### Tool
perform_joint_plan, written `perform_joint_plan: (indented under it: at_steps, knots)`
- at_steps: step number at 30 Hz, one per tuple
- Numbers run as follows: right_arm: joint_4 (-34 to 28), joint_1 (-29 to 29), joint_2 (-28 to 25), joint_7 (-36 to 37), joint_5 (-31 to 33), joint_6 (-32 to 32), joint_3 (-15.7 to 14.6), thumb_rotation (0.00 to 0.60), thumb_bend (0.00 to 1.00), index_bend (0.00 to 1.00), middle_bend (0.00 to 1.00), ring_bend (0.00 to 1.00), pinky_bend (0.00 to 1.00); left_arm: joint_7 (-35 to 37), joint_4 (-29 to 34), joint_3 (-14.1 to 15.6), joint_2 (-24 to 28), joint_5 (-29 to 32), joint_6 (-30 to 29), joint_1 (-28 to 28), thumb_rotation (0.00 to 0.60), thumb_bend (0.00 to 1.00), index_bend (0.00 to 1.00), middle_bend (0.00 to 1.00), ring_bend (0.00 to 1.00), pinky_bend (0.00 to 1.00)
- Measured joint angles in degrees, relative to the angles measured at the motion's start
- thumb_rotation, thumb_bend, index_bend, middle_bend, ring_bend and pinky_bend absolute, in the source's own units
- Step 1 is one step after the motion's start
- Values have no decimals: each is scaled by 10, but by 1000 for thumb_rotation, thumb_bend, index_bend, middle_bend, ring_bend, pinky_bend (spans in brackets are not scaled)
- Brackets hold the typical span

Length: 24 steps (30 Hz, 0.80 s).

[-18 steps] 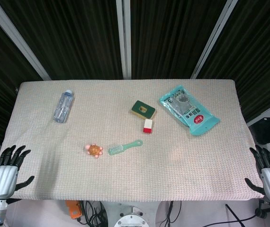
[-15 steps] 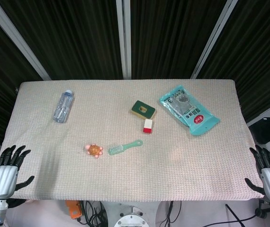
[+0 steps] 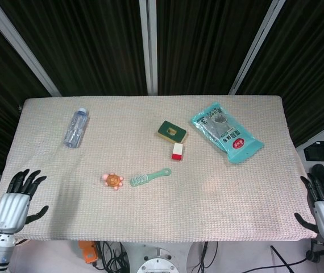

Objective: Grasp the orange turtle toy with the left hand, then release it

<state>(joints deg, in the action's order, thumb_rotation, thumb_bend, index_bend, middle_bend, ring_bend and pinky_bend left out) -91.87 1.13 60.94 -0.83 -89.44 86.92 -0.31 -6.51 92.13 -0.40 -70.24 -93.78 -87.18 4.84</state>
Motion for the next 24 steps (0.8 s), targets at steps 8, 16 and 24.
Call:
perform_joint_plan:
  at_steps: [8, 16, 24]
  knots:
    - [-2, 0, -2, 0, 8, -1, 3, 600, 122, 0, 0, 0, 0, -19, 21, -26, -13, -19, 90, 83, 600, 216, 213, 151, 8, 183]
    - [9, 1, -3, 13, 14, -4, 3, 600, 122, 0, 0, 0, 0, -41, -44, -48, -102, 23, 230, 175, 600, 260, 229, 178, 23, 211]
    - [22, 3, -4, 33, 21, -6, 4, 600, 122, 0, 0, 0, 0, -56, -107, -49, -168, 52, 262, 218, 600, 284, 276, 243, 92, 287]
